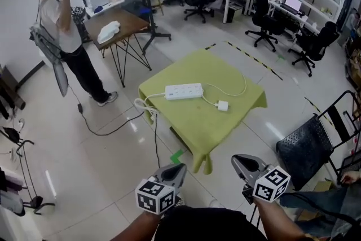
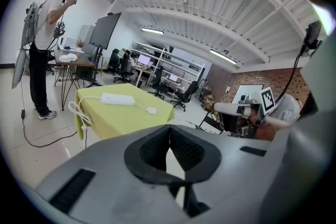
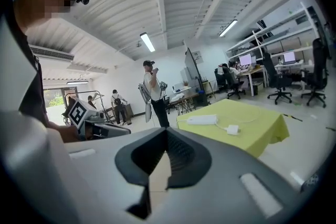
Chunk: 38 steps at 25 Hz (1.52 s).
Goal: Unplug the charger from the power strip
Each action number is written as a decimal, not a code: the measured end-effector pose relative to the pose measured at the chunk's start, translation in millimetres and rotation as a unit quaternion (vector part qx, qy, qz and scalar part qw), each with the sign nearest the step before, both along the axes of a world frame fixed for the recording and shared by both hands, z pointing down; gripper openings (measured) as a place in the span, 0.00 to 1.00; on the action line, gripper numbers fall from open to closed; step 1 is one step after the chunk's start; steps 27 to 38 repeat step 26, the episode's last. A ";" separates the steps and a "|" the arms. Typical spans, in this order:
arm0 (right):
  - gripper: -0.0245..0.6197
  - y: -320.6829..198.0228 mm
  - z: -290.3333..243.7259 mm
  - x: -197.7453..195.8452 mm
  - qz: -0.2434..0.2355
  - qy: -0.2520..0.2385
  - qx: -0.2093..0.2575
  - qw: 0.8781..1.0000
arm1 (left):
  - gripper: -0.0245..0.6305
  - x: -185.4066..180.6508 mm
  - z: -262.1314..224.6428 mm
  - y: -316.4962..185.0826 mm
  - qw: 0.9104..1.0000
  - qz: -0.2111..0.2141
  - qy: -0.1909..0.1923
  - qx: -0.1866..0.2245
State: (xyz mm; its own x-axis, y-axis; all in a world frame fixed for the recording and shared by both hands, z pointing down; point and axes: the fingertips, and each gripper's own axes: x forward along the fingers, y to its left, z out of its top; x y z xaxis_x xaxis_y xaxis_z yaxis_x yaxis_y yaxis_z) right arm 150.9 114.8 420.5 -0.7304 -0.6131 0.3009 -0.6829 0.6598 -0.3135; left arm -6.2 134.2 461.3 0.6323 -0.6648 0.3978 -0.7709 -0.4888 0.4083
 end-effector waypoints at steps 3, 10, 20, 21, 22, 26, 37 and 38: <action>0.04 7.9 4.7 4.8 -0.012 0.012 0.004 1.000 | 0.05 6.7 -1.1 10.6 1.000 -0.009 -0.002 0.002; 0.04 14.1 7.9 10.2 -0.019 0.003 -0.005 1.000 | 0.05 4.8 -0.3 18.9 1.000 -0.029 -0.009 -0.003; 0.04 14.4 17.4 9.2 -0.017 0.007 -0.016 1.000 | 0.05 -3.3 3.4 14.4 0.999 -0.038 -0.009 -0.004; 0.04 14.4 18.1 9.3 -0.016 0.008 -0.017 1.000 | 0.05 -3.2 3.6 13.6 0.999 -0.038 -0.008 -0.004; 0.04 14.8 18.7 9.2 -0.014 0.008 -0.017 1.000 | 0.05 -3.4 3.8 13.0 0.999 -0.037 -0.008 -0.003; 0.04 16.1 18.4 6.6 -0.011 0.009 -0.017 1.000 | 0.05 -5.9 3.5 11.0 0.999 -0.034 -0.007 -0.004; 0.04 16.1 18.4 6.6 -0.011 0.009 -0.017 1.000 | 0.05 -5.9 3.5 11.0 0.999 -0.034 -0.007 -0.004; 0.04 16.1 18.4 6.6 -0.011 0.009 -0.017 1.000 | 0.05 -5.9 3.5 11.0 0.999 -0.034 -0.007 -0.004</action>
